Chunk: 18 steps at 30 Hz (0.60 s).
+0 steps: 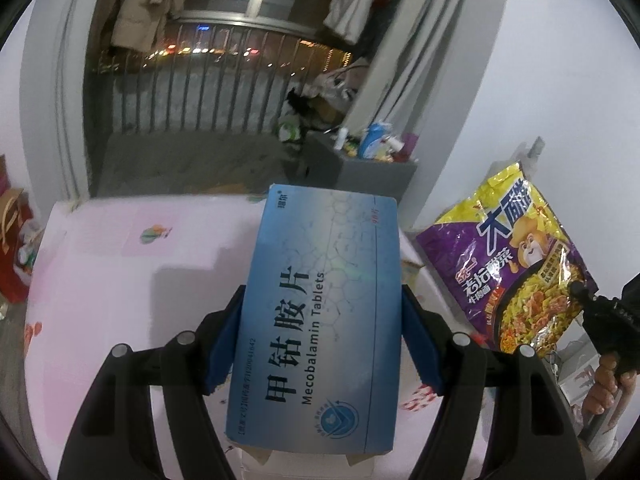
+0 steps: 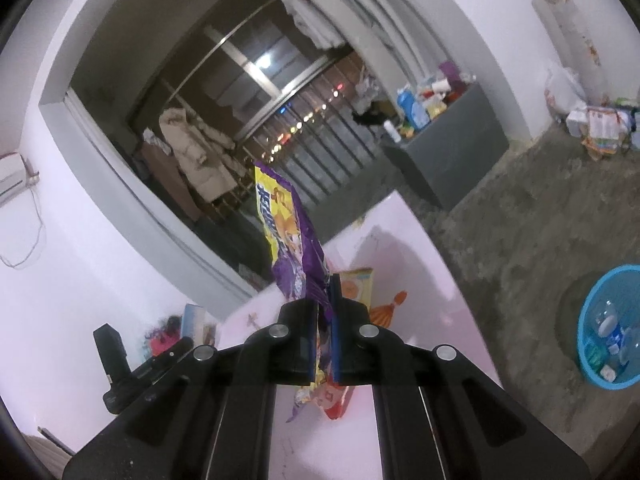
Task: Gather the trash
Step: 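Lift the blue box with the left tool while the right tool lifts the purple bag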
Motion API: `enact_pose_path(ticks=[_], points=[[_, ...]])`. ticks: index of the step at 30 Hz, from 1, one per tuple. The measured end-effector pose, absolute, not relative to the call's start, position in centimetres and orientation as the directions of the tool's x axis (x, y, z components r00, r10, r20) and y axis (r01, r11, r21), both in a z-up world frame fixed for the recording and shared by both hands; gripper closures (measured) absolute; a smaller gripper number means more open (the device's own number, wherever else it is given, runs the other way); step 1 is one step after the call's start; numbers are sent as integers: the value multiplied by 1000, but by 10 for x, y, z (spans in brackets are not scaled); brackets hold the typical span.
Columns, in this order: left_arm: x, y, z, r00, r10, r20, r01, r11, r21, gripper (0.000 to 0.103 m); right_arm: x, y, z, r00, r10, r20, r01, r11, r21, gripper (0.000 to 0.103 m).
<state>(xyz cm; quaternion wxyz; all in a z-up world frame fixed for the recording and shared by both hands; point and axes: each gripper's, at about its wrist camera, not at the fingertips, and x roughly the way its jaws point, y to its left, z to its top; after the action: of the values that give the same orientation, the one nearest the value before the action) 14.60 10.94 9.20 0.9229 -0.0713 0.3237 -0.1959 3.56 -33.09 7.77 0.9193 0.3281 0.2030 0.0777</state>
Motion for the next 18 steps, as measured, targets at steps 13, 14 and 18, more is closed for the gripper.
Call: enact_pose_path(ticks=[13,14,18], points=[[127,-26,143,579,-664,-472,617,736,-279,32,-44,-408,80,968,41,-247,141,728,671,99],[127,-38,143,562,-678,-474,636,721,-277,32,-51,-412,77,969,19,-248,158,723,673,99],[127,-114,137,446,-740,-504,722,630,-285,32,-79,-435,65,959,-85,-270,251,696,673,99]])
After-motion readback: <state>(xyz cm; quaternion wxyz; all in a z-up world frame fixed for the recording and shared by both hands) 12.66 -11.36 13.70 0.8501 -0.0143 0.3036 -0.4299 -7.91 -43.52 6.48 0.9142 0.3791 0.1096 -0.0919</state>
